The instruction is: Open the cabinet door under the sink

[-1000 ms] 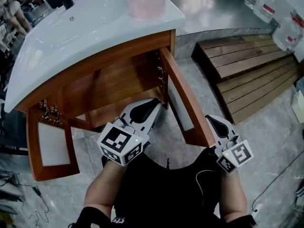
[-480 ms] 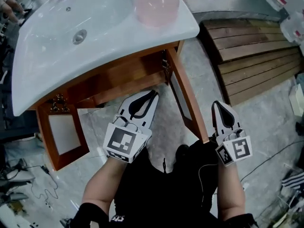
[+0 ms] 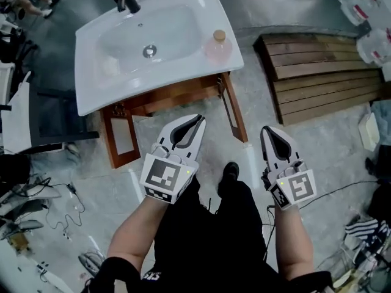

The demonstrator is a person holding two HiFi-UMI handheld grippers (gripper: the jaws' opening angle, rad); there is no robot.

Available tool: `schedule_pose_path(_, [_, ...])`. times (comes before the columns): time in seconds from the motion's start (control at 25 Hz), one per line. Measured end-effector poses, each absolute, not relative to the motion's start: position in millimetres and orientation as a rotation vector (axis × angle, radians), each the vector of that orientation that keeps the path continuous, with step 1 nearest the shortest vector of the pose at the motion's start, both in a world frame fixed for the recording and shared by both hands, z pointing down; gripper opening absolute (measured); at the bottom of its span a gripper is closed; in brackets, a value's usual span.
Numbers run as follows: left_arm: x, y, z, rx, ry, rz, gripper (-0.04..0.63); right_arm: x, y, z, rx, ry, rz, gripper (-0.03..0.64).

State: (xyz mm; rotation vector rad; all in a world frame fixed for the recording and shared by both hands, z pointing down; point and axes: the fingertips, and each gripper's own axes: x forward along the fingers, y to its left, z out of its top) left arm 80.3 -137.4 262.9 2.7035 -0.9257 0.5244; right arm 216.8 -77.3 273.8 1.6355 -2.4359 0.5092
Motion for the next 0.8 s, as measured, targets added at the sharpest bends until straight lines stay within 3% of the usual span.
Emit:
schedule_pose_path(0.36, [64, -83, 115, 2.67, -1.064, 0.455, 0.034, 184, -42, 115, 1.454, -2.633, 0.352, 0.012])
schedule_pose_path(0.8, [57, -53, 59, 2.629, -1.293, 0.366, 0.034, 200, -16, 60, 1.404, -2.702, 0.174, 0.011])
